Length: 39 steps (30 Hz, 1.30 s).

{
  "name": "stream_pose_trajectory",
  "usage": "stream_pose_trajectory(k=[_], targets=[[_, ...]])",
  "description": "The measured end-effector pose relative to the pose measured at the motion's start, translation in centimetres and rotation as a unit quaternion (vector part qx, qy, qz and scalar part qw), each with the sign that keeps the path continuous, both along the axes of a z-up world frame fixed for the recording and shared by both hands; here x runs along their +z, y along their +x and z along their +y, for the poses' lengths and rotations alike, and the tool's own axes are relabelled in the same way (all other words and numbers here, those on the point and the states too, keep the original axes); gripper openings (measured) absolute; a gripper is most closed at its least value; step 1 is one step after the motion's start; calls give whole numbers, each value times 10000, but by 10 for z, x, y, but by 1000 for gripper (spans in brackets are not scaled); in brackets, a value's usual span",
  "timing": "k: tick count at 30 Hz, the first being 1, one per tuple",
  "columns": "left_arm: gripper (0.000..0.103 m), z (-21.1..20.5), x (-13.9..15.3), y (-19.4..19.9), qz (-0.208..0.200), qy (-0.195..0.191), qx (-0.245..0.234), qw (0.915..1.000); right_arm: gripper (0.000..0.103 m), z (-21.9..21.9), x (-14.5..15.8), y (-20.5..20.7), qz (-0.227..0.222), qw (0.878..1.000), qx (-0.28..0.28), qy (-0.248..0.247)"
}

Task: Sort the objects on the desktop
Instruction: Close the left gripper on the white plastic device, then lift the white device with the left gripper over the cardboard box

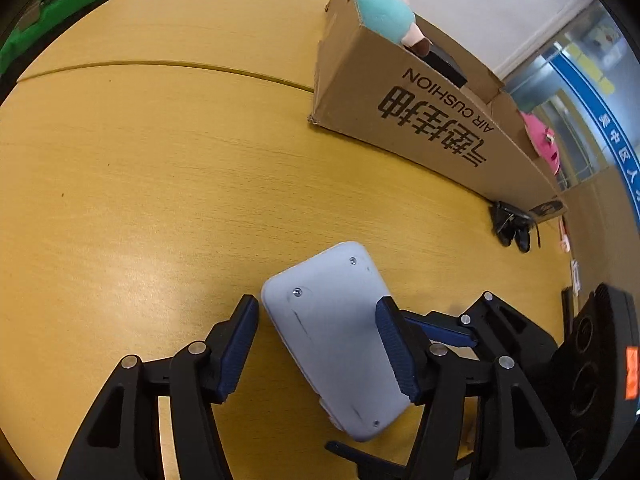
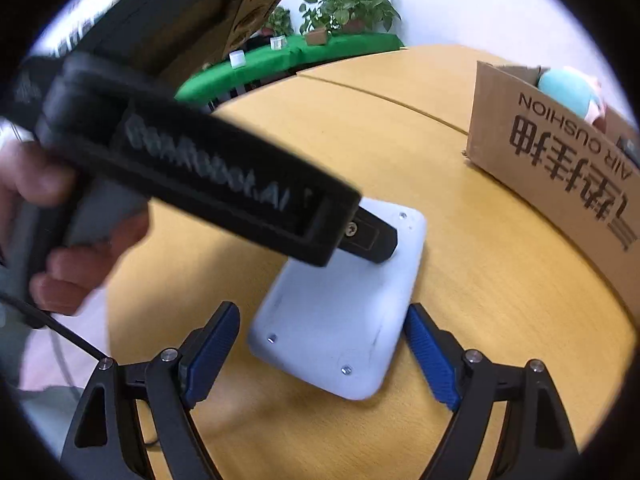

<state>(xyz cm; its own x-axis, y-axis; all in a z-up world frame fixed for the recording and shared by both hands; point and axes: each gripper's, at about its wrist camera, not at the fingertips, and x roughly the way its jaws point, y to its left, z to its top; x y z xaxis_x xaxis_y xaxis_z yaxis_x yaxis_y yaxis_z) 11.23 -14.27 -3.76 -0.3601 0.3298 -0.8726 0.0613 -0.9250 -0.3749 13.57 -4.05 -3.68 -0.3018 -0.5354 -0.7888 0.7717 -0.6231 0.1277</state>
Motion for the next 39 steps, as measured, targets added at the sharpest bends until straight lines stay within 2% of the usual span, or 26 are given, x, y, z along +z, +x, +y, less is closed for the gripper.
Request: stream_pose_trajectory(k=[4, 8, 14, 19, 22, 29, 31, 39], targets=[[65, 13, 0, 4, 14, 14, -124, 9999, 77, 1, 0, 1, 137, 9998, -24, 149], [66, 24, 1, 3, 67, -38, -109, 9999, 76, 11, 1, -2, 161, 9996, -163, 165], [59, 46, 1, 0, 225, 40, -100, 9997, 76, 30, 2, -11, 131, 9987, -483, 109], [47, 65, 10, -8, 395, 24, -244, 9989, 76, 50, 5, -19, 121, 9968, -790, 44], [38, 74, 22, -14, 568, 39, -365, 9977, 76, 62, 9, -24, 198, 9947, -1005, 8], [37, 105, 68, -33, 1133, 3, -723, 9909, 76, 92, 42, -38, 766, 9867, -1431, -119], [37, 114, 86, -42, 1348, 23, -847, 9872, 76, 106, 55, -38, 971, 9833, -1537, -110], [38, 154, 157, -99, 2115, -63, -1409, 9671, 76, 150, 121, -90, 1646, 9661, -1985, -101]])
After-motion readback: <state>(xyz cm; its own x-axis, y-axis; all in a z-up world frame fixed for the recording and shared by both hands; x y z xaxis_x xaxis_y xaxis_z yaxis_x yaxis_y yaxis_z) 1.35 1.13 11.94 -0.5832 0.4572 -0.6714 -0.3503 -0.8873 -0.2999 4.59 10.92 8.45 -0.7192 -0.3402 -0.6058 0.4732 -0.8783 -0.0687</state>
